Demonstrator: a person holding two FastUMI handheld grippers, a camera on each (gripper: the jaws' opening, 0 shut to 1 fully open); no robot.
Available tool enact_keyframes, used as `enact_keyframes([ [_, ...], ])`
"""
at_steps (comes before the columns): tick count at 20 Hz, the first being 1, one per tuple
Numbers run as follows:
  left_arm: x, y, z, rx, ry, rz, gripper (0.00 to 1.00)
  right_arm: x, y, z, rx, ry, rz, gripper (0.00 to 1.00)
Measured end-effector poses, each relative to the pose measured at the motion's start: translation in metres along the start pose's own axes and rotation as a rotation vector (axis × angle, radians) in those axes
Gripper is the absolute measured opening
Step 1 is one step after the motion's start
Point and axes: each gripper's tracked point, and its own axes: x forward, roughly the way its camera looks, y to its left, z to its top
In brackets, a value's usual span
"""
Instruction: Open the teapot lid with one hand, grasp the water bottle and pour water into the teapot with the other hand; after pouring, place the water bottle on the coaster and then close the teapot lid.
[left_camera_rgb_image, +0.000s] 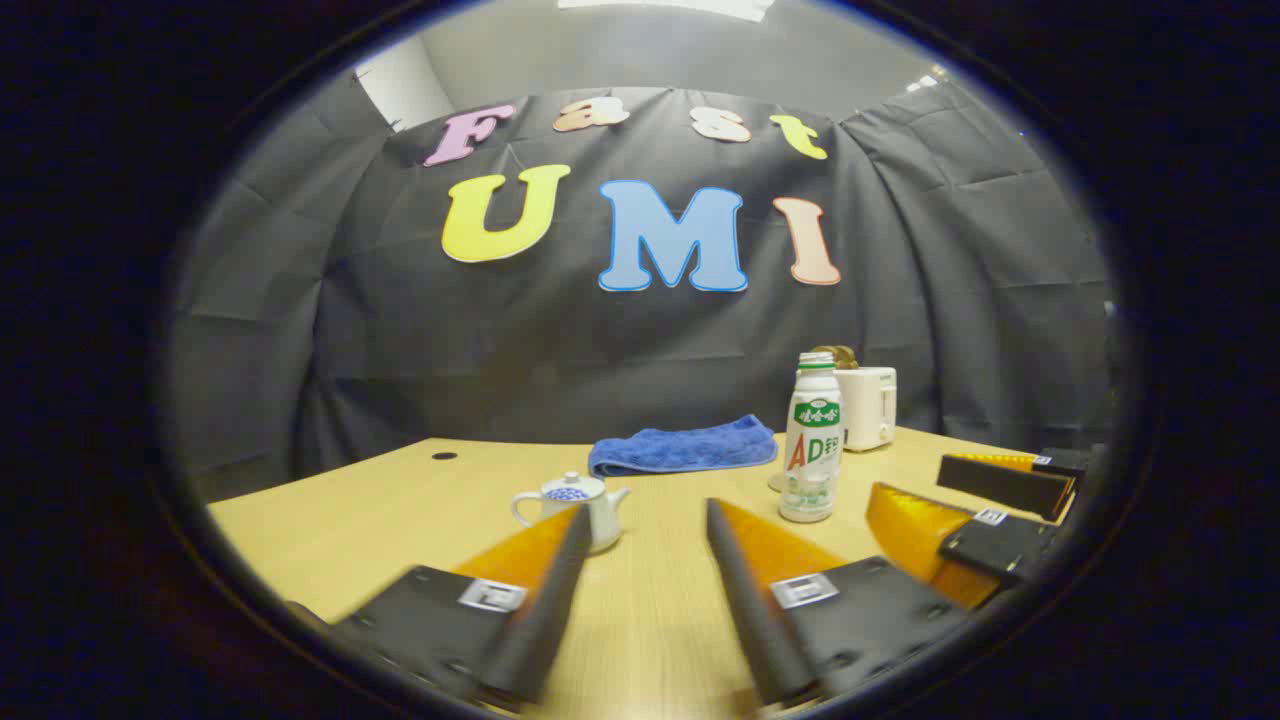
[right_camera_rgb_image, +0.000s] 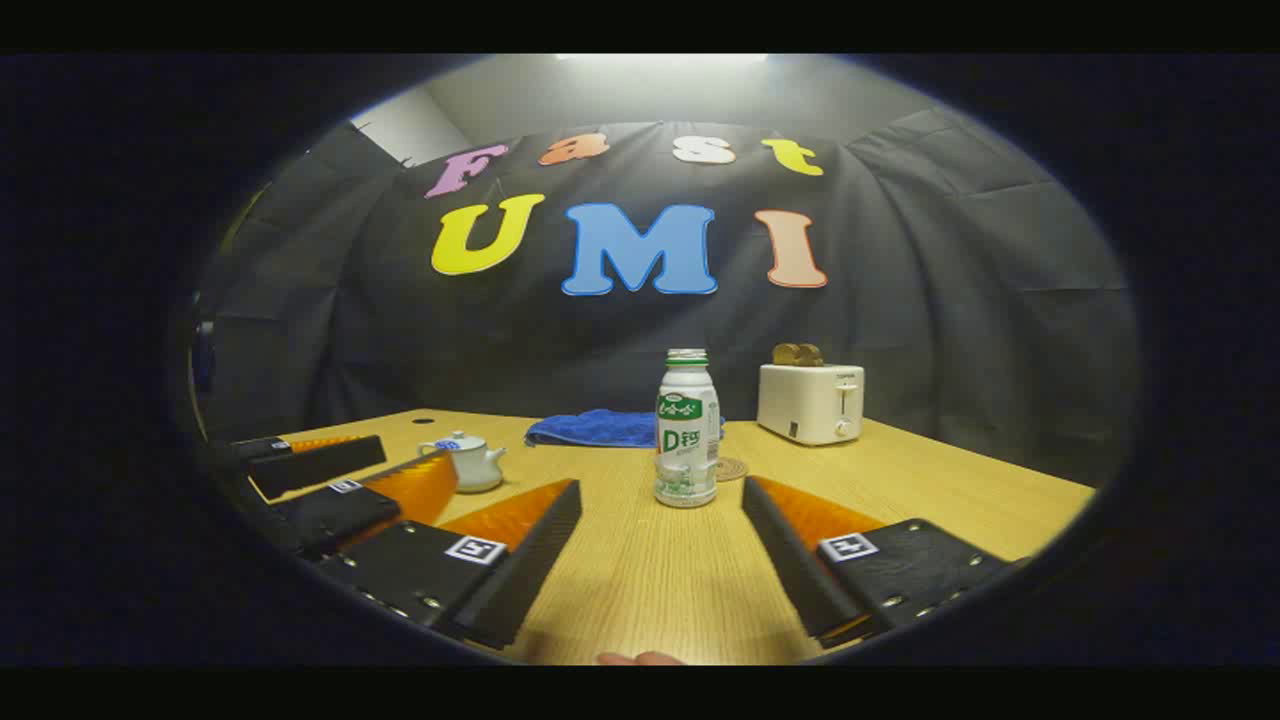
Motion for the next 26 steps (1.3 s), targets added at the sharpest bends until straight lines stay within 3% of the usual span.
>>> enact_keyframes([
  [4,0.006,-0.002,0.003,-0.004,-0.002,-0.001,0.94,0.003,-0.009,-0.003,0.015,0.013,-0.045,0.94],
  [7,0.016,0.022,0.0,-0.004,0.012,0.02,0.95,0.007,0.002,0.0,-0.025,-0.004,0.01,0.95],
  [10,0.03,0.043,0.0,-0.028,0.042,0.017,0.95,0.016,-0.006,0.015,-0.05,-0.035,0.006,0.95],
  [14,0.083,0.071,0.005,-0.041,0.044,0.045,0.95,0.033,-0.008,0.018,-0.015,-0.012,0.015,0.95],
  [15,0.093,0.074,0.003,-0.038,0.052,0.048,1.0,0.033,-0.007,0.019,-0.016,-0.011,0.018,0.95],
  [19,0.126,0.073,0.0,-0.013,0.078,0.041,0.95,0.036,-0.009,0.02,-0.022,-0.013,0.021,0.95],
  [20,0.132,0.074,-0.001,-0.002,0.082,0.043,0.99,0.036,-0.01,0.02,-0.018,-0.013,0.02,0.94],
  [22,0.142,0.077,-0.004,0.006,0.094,0.046,0.95,0.037,-0.014,0.02,-0.008,-0.011,0.012,0.94],
  [23,0.146,0.078,-0.006,0.003,0.098,0.048,1.0,0.035,-0.018,0.023,0.005,-0.023,0.001,0.95],
  [26,0.158,0.08,-0.012,-0.013,0.109,0.038,1.0,0.039,-0.024,0.026,0.026,-0.031,-0.014,0.95],
])
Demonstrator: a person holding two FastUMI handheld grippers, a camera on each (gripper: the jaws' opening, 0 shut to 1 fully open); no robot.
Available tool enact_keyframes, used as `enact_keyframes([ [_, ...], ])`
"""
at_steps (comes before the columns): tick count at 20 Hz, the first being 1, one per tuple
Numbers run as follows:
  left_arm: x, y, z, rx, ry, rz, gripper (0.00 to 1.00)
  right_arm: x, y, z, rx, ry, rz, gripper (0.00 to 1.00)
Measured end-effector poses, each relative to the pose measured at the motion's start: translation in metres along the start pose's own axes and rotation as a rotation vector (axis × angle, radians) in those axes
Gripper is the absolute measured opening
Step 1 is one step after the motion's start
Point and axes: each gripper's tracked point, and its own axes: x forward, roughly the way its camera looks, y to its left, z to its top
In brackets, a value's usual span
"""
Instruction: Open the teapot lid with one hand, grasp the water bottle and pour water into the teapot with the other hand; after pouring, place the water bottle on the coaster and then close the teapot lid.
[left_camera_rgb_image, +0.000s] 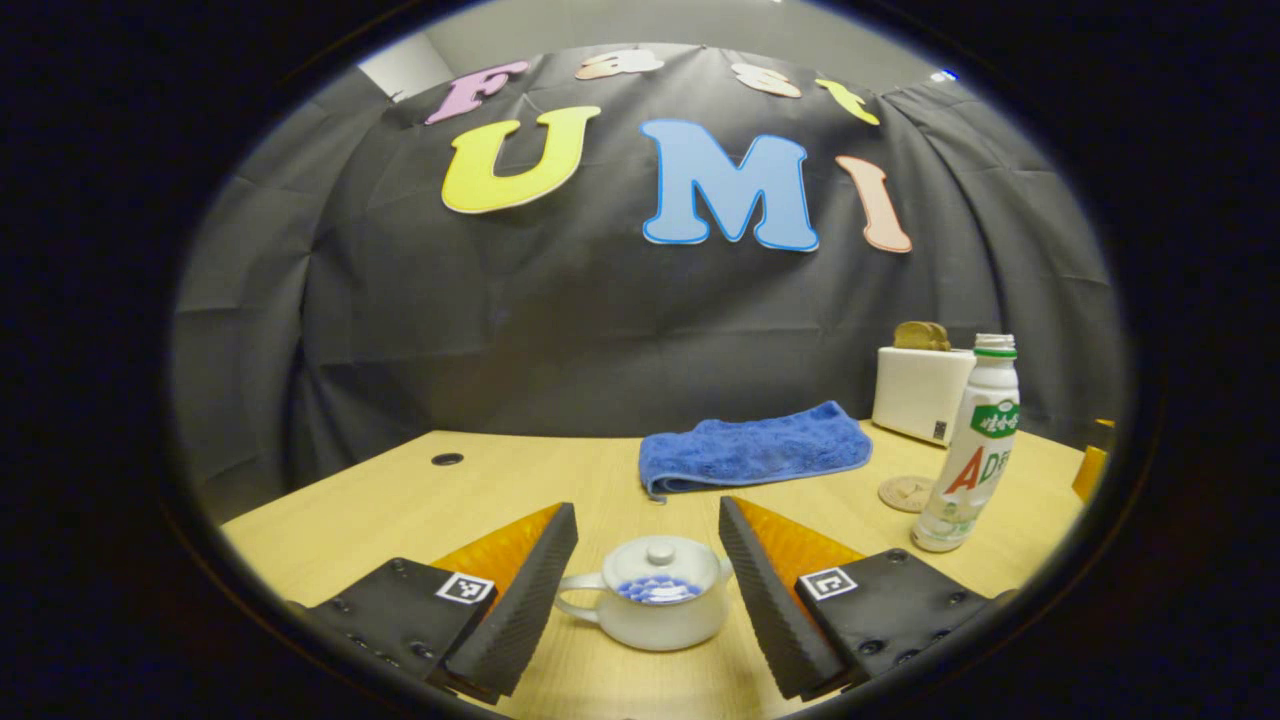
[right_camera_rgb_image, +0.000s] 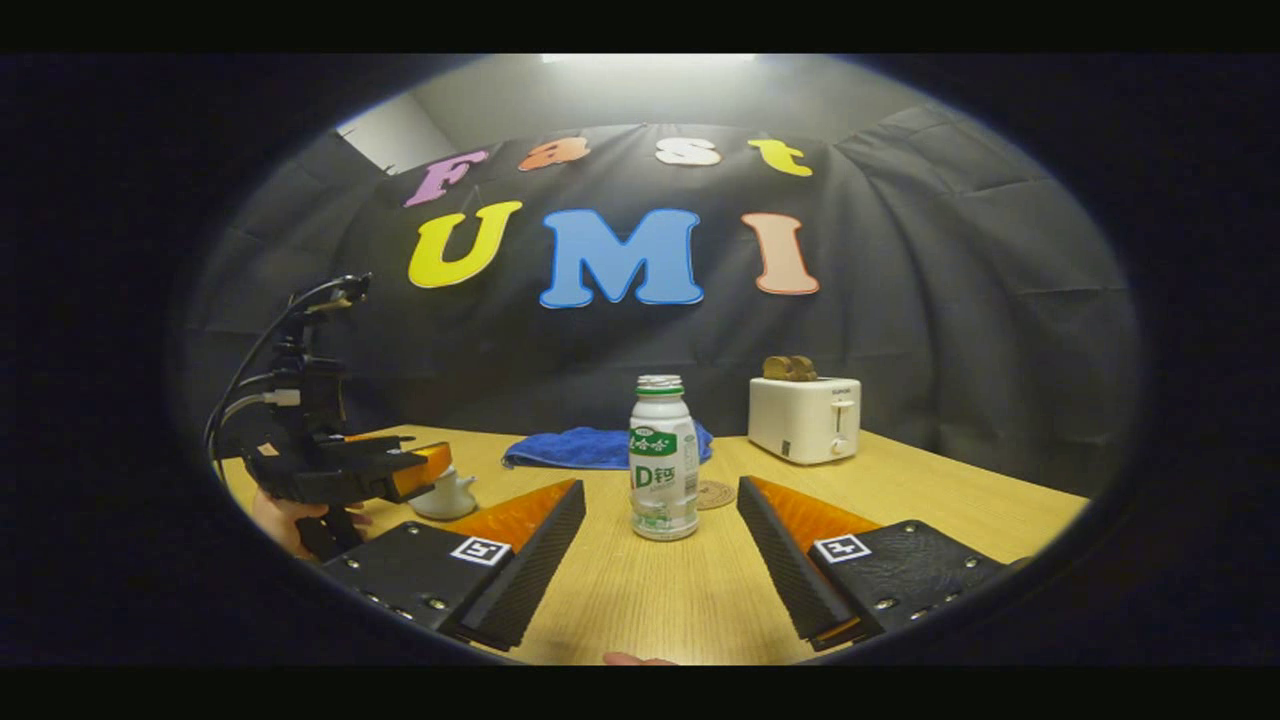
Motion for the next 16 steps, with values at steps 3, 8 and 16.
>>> enact_keyframes([
  [3,0.01,0.002,-0.004,-0.011,0.025,-0.007,0.94,0.002,-0.003,-0.001,0.008,0.009,-0.003,0.95],
  [8,0.02,0.005,-0.004,0.03,0.019,-0.007,0.75,0.004,-0.005,-0.004,0.01,0.018,-0.007,0.95],
  [16,0.019,0.002,0.012,0.035,-0.02,-0.024,0.19,0.027,-0.003,-0.011,-0.014,0.048,0.027,0.95],
])
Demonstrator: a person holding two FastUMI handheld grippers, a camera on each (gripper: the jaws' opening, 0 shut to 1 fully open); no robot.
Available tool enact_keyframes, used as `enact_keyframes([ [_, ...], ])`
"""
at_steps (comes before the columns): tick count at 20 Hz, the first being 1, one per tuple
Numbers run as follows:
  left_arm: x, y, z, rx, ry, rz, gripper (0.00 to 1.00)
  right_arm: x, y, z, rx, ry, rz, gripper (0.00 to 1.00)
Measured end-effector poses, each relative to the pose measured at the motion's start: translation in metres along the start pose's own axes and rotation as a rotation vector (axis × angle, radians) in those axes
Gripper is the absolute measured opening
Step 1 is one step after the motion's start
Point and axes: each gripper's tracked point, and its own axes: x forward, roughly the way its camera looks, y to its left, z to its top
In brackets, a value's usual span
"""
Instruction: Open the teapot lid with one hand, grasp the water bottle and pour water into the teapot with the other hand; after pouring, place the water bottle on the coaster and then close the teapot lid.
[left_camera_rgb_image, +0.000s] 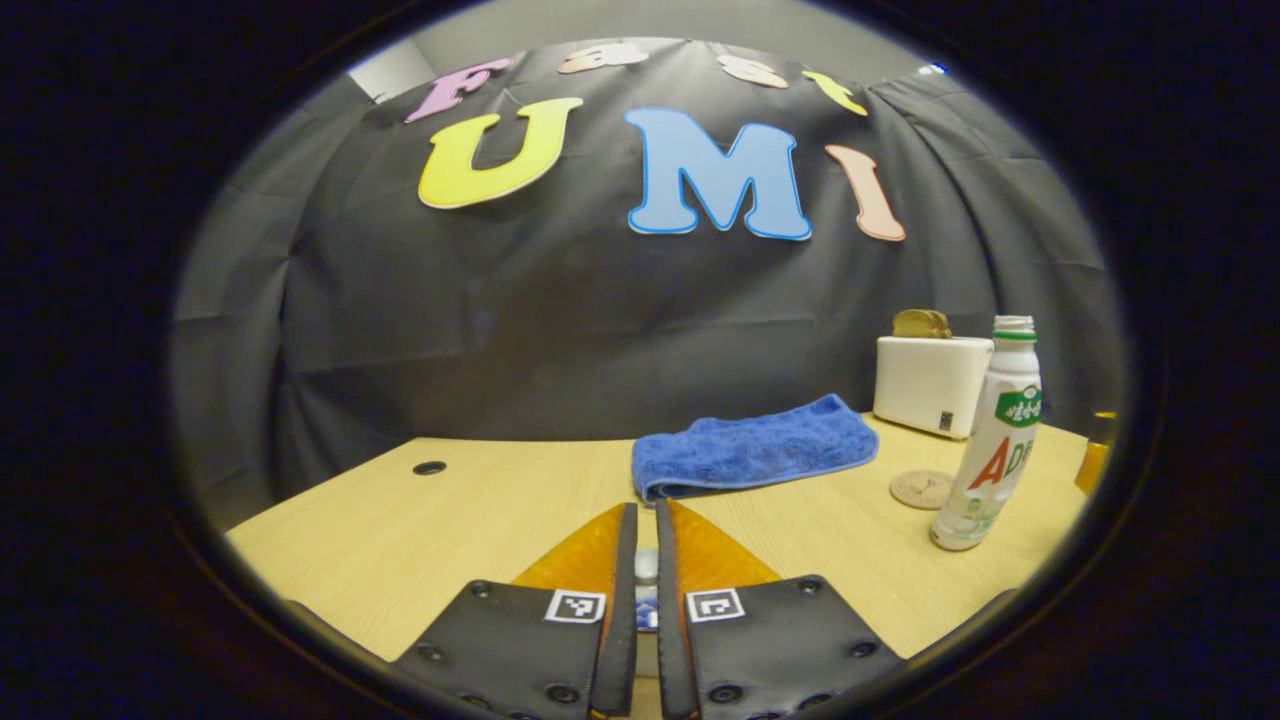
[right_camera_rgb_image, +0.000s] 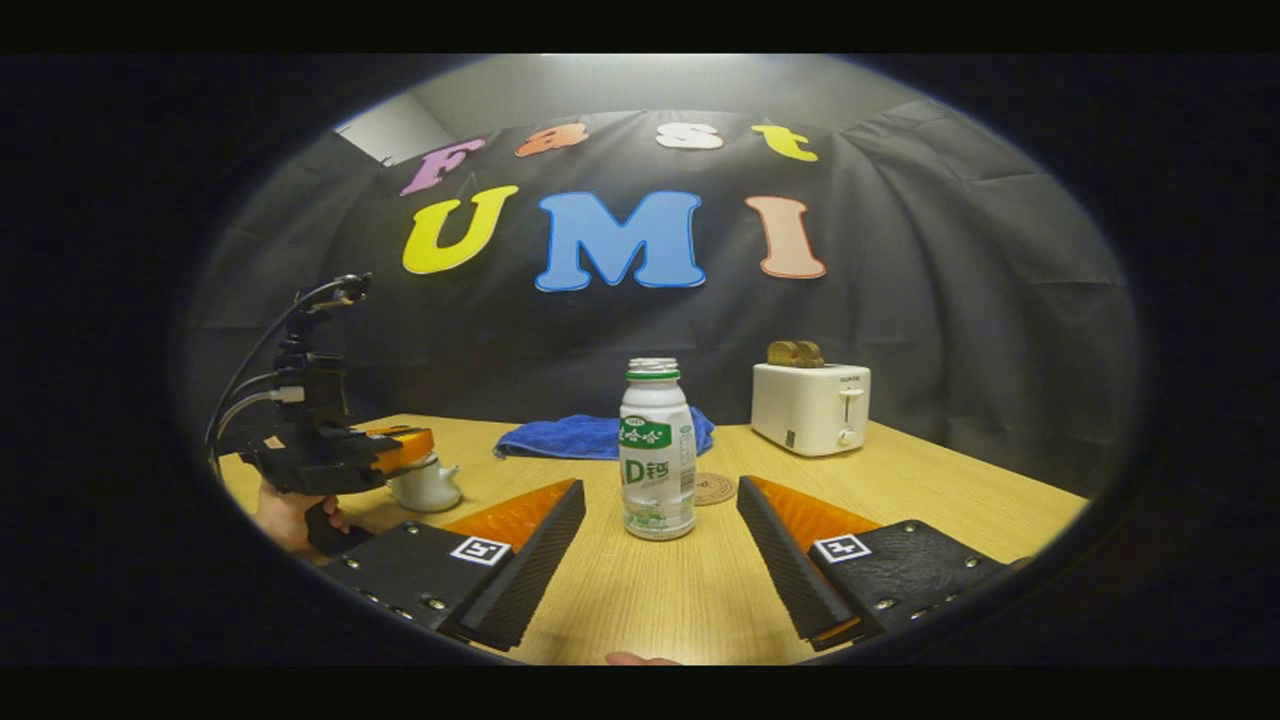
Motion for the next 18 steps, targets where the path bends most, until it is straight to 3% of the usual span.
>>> enact_keyframes([
  [2,-0.012,0.005,0.023,-0.009,-0.05,0.013,0.16,0.008,-0.002,0.003,-0.012,-0.009,0.005,0.95],
  [10,-0.096,0.02,0.082,-0.087,-0.192,0.019,0.19,0.052,-0.001,-0.007,-0.03,0.011,0.008,0.95],
  [17,-0.122,0.039,0.074,-0.114,-0.189,0.04,0.19,0.088,-0.001,-0.016,-0.041,0.028,0.001,0.95],
  [18,-0.124,0.039,0.071,-0.122,-0.181,0.038,0.12,0.096,-0.002,-0.016,-0.032,0.029,0.003,0.95],
])
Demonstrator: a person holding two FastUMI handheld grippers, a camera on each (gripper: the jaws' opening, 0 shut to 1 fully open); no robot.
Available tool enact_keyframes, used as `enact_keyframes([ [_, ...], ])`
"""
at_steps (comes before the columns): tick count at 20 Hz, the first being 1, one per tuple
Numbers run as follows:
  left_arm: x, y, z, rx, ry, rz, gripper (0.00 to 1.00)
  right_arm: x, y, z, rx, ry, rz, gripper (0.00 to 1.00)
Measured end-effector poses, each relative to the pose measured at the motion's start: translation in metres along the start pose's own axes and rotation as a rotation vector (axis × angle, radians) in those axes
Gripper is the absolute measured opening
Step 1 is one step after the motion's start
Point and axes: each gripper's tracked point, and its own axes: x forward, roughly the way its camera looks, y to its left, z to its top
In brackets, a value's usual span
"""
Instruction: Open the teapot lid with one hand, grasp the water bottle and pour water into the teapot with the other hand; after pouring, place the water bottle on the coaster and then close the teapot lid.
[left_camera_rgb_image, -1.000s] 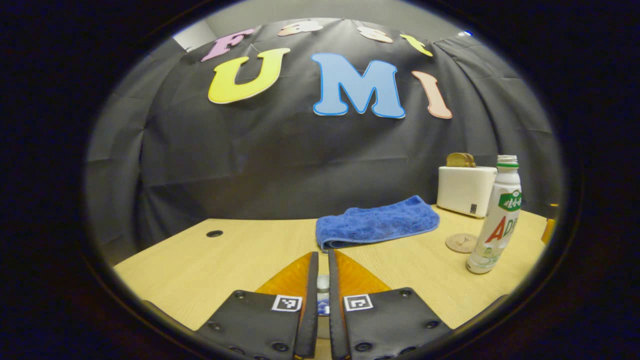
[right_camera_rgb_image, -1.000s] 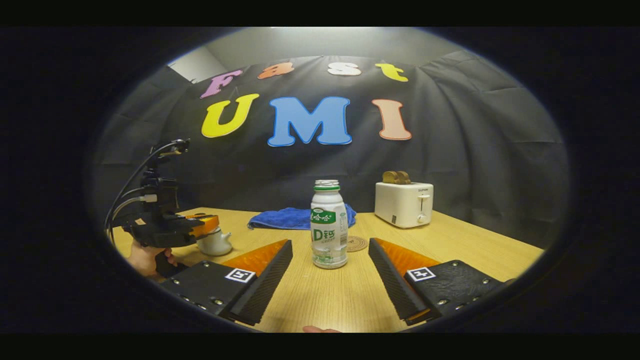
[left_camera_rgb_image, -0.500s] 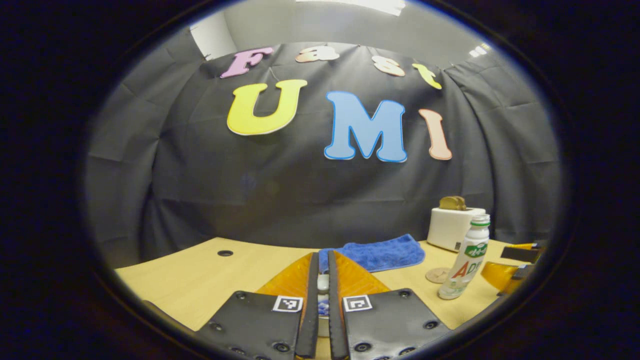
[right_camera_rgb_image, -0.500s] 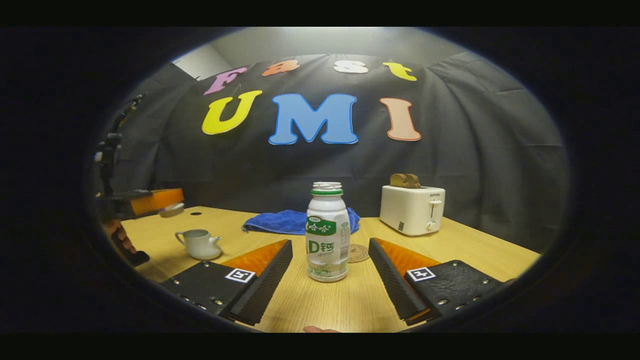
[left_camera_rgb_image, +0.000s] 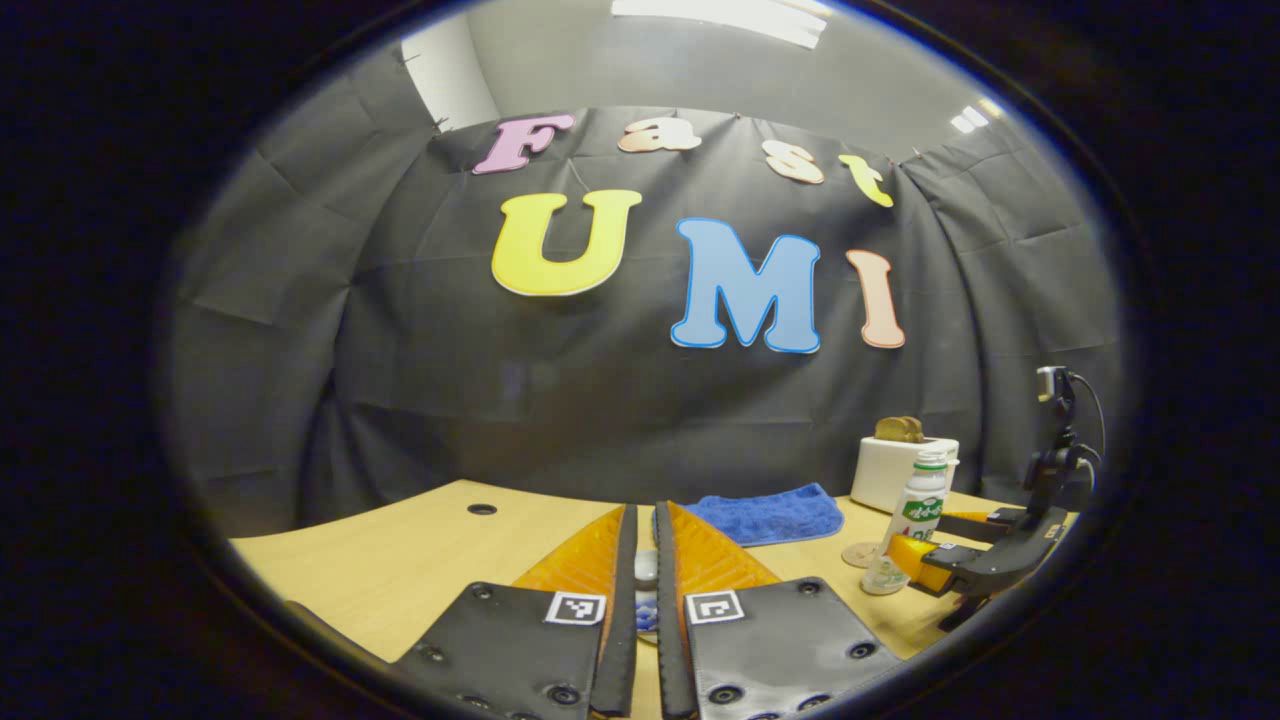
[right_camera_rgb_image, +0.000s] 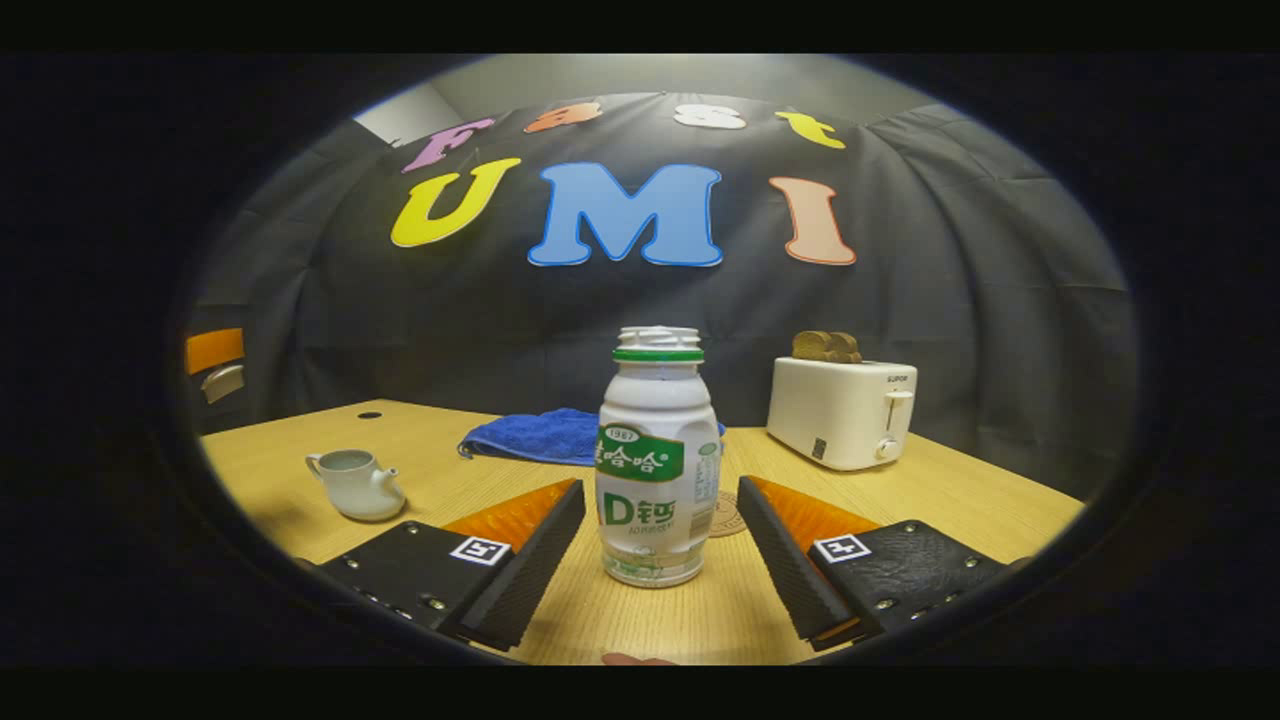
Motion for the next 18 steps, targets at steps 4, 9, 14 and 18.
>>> enact_keyframes([
  [4,-0.004,0.008,-0.003,0.022,0.005,0.018,0.19,0.025,-0.005,0.001,0.02,0.012,-0.017,0.95],
  [9,-0.016,0.014,-0.004,0.056,0.005,0.035,0.19,0.033,-0.004,0.003,-0.001,0.0,-0.011,0.74],
  [14,-0.034,-0.008,-0.008,0.061,0.023,-0.028,0.19,0.019,0.009,0.013,-0.11,0.002,0.02,0.74],
  [18,-0.061,-0.026,-0.008,0.068,0.014,-0.076,0.19,0.01,0.024,0.017,-0.196,0.008,0.049,0.74],
])
